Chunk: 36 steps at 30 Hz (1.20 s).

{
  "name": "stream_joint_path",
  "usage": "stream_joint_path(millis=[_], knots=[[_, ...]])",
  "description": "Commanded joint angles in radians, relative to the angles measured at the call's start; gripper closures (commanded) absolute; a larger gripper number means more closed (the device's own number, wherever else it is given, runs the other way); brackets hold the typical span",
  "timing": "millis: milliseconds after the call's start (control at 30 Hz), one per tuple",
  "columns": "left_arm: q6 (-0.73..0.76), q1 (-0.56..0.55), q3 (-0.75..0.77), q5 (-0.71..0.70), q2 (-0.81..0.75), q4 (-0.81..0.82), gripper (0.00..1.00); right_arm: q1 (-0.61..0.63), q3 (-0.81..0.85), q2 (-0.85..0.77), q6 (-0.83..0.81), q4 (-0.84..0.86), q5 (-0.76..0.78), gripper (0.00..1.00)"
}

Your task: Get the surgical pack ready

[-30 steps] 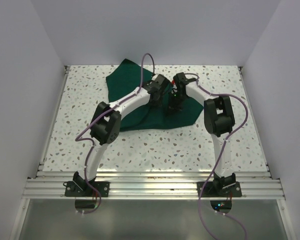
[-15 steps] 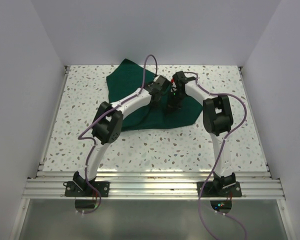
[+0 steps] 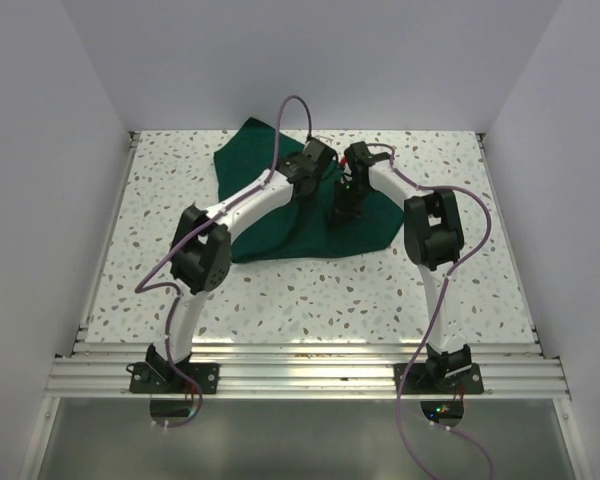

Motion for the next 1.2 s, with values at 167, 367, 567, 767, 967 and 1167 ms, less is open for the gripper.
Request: stream_joint_path(millis=[167, 367, 567, 767, 967, 1167], knots=[[0.013, 0.002, -0.026, 0.122, -0.154, 0.073, 1.0, 0.001, 0.044, 0.027, -0.009, -0.016, -0.003, 0.96], [-0.003, -0.009, -0.034, 0.19, -0.132, 0.076, 1.0, 0.001, 0.062, 0.039, -0.009, -0.02, -0.006, 0.96], [-0.008, -0.026, -0.055, 0.214, -0.114, 0.081, 1.0, 0.001, 0.073, 0.044, -0.011, -0.027, -0.008, 0.96], [0.004, -0.027, -0.051, 0.219, -0.079, 0.092, 1.0, 0.0, 0.071, 0.044, -0.012, -0.031, -0.008, 0.96], [0.006, -0.026, 0.027, 0.196, -0.005, 0.038, 0.97, 0.0, 0.07, 0.047, -0.012, -0.031, -0.009, 0.96], [-0.017, -0.01, 0.017, 0.207, -0.035, 0.029, 0.44, 0.001, 0.068, 0.034, -0.014, -0.036, 0.001, 0.96]])
